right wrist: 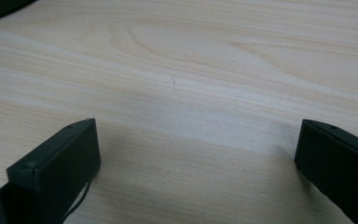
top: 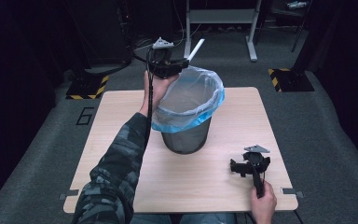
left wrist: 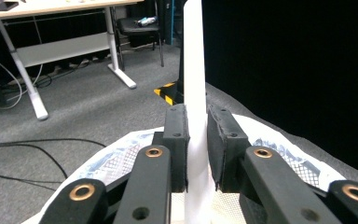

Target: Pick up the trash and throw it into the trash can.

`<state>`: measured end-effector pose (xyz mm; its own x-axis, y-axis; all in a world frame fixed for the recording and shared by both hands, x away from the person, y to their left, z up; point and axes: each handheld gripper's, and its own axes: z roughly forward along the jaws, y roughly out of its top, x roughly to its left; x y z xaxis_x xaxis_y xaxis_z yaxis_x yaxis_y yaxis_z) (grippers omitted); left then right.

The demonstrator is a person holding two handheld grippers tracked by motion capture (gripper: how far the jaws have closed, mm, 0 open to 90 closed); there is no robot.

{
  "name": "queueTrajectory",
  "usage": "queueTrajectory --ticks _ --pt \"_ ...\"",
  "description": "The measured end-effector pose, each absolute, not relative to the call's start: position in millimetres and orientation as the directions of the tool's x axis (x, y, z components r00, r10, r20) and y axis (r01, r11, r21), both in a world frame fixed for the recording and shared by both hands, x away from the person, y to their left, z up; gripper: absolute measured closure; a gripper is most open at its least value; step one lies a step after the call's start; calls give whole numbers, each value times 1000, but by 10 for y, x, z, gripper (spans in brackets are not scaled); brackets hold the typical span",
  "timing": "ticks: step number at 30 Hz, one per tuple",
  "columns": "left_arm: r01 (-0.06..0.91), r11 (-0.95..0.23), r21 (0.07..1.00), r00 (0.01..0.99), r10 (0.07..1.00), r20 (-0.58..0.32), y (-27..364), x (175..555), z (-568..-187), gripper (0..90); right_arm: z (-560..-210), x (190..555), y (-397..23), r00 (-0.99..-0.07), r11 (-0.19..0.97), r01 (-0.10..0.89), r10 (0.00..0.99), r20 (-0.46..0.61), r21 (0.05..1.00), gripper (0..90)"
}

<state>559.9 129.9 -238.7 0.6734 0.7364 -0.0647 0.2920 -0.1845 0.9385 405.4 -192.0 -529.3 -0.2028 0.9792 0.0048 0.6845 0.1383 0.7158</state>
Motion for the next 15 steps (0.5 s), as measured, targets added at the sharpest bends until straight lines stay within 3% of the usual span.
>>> queueTrajectory --ticks 2,4,6,15 --pt "304 -184 935 657 751 -65 1287 5587 -2364 427 -5295 4055 -1920 -204 138 682 979 6 718 0" --pt "314 -194 930 666 743 -70 1283 5572 -2342 212 -5294 4055 -1919 -202 137 683 979 5 717 0" --pt "309 -212 927 669 742 -53 1287 5539 -2317 151 -5293 4054 -1919 -203 138 685 979 6 716 0" --pt "316 -228 921 671 740 -47 1474 5379 -2232 83 -5293 4053 -1920 -203 139 685 979 4 716 0"
